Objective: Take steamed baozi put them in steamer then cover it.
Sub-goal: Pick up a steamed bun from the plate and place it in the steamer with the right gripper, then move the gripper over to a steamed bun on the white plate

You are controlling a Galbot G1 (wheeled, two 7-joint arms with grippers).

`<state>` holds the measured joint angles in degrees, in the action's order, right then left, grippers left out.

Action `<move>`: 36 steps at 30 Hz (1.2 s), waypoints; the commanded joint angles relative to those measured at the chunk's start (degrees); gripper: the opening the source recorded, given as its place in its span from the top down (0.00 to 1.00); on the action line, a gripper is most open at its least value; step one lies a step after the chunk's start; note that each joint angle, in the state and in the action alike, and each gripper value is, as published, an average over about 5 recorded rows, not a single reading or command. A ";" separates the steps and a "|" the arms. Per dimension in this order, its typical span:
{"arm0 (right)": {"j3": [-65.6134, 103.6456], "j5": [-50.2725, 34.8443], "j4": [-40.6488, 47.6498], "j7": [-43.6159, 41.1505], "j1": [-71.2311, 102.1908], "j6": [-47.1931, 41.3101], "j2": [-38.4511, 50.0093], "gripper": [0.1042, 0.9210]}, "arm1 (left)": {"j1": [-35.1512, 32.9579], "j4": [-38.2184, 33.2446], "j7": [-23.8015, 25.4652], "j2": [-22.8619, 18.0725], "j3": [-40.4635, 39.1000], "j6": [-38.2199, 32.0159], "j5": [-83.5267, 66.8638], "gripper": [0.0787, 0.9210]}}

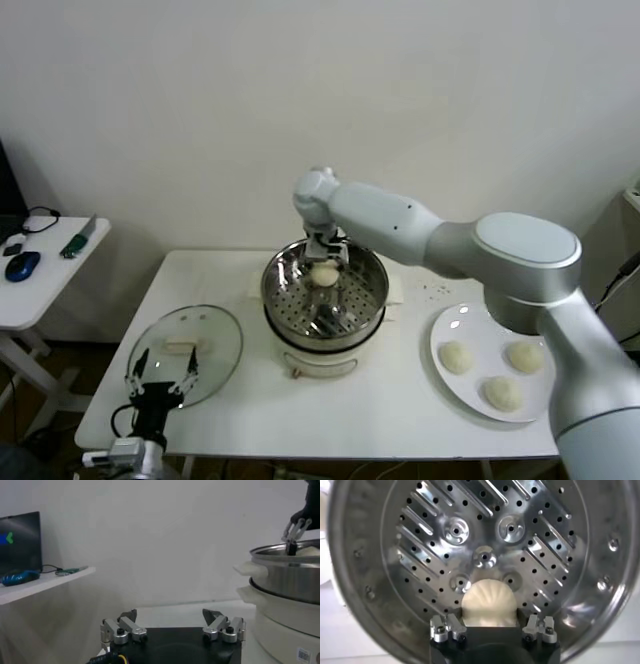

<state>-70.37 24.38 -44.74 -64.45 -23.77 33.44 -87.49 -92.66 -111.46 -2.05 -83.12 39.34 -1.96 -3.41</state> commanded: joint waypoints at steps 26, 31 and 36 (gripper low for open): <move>-17.82 -46.79 -26.54 6.93 -23.99 -30.74 35.54 0.12 | -1.20 -2.51 -0.06 0.85 0.05 0.30 0.41 0.12; -22.63 -51.22 -31.45 2.28 -24.29 -42.80 44.61 0.12 | -1.20 -2.42 -0.05 0.78 -0.14 0.20 0.31 0.12; -21.45 -48.54 -32.88 1.38 -18.71 -46.30 50.62 0.12 | -1.70 -2.87 0.80 0.77 -0.03 -0.23 -0.12 0.12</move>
<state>-86.22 -15.68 -71.10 -62.34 -41.58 -0.28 -49.05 -94.17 -113.99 -1.75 -82.49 39.27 -1.95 -3.41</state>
